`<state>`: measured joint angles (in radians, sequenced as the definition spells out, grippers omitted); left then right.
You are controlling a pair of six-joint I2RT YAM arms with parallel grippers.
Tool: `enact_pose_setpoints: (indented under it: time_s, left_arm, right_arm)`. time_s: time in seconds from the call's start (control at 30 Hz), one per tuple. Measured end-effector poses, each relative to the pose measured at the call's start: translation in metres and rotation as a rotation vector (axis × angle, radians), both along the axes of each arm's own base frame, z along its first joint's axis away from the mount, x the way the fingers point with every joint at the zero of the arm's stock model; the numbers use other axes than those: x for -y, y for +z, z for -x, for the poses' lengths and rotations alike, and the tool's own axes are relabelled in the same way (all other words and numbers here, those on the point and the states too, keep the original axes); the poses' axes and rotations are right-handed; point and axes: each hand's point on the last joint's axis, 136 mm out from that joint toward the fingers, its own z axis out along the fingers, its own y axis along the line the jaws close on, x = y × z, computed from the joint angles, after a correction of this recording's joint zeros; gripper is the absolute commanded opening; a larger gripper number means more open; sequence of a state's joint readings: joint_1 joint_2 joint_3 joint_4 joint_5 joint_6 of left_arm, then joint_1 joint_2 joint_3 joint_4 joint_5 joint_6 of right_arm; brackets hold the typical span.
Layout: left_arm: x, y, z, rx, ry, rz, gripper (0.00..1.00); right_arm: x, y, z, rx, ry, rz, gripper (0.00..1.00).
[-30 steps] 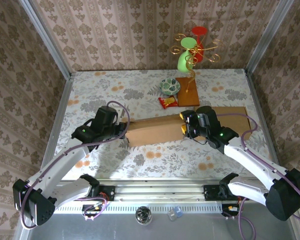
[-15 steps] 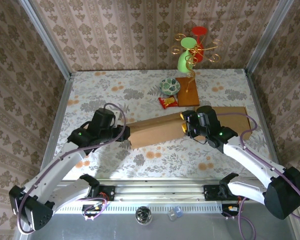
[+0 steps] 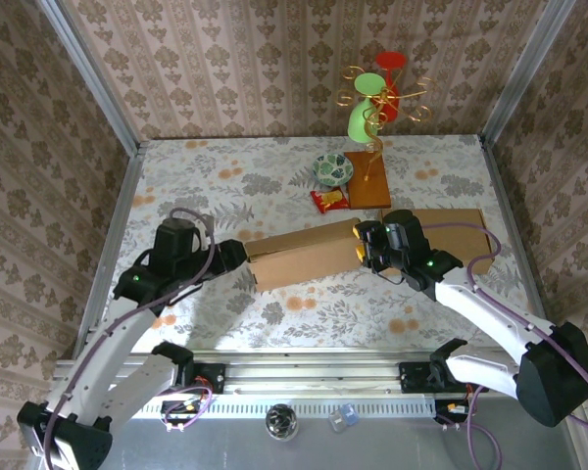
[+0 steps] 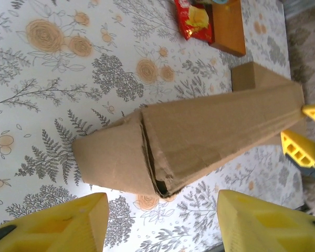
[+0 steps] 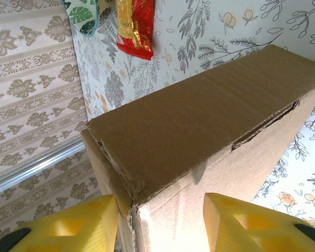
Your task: Fold the paper box
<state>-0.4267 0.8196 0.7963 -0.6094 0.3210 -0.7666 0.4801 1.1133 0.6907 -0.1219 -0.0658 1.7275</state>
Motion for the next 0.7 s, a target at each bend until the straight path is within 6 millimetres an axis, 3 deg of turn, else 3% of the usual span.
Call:
enact_pose_setpoints:
  time_s: [0.43,0.7]
  left_arm:
    - [0.016,-0.014,-0.013,-0.149,0.029,0.072,0.53]
    - [0.022,-0.033,-0.011,-0.189,0.006,0.087,0.37]
  right_arm:
    - [0.0,0.0,0.0,0.007,0.0,-0.006,0.42]
    - [0.0,0.0,0.001,0.008,0.005,-0.011,0.39]
